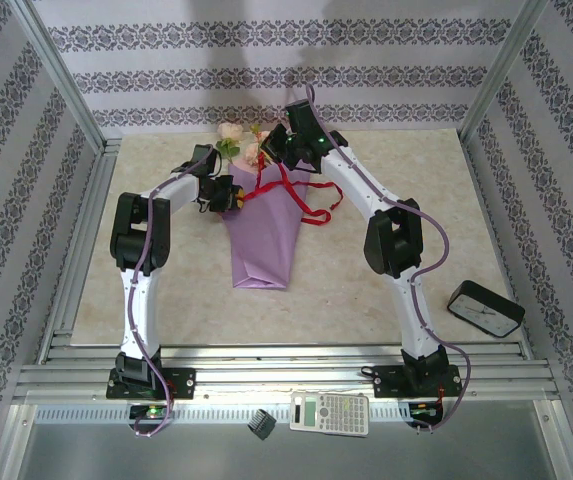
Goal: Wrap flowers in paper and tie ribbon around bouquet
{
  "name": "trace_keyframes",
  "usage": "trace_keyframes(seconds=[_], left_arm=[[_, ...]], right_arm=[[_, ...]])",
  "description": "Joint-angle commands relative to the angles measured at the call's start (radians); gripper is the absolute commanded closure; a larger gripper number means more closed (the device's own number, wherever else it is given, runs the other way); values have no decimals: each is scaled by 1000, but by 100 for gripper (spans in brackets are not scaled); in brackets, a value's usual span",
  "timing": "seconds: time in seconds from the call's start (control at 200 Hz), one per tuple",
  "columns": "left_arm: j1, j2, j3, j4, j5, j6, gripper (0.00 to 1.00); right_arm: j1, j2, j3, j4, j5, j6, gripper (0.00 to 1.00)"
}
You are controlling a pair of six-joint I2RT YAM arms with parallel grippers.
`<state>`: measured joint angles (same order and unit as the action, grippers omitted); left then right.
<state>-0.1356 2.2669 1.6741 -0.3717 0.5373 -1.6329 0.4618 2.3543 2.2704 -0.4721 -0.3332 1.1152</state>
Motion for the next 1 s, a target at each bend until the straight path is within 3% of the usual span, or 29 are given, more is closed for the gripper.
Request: trace_keyframes(seconds=[0.0, 0.045, 0.24, 0.689, 0.994], left_arm=[[3, 4, 35, -49, -25, -14, 93], [3, -2, 36, -49, -27, -5, 100], [-9, -84, 13, -59, -18, 61, 100], [-51, -270, -239, 33, 64, 151, 100], [-51, -282, -194, -23, 83, 259, 100]], right_arm=[[1, -52, -7, 24, 12, -16, 100], [1, -49, -2, 24, 14, -15, 100], [-2, -19, 49, 15, 7, -7, 100], [9, 40, 89, -29, -43, -8, 100], [29, 23, 8, -150, -162, -105, 100]])
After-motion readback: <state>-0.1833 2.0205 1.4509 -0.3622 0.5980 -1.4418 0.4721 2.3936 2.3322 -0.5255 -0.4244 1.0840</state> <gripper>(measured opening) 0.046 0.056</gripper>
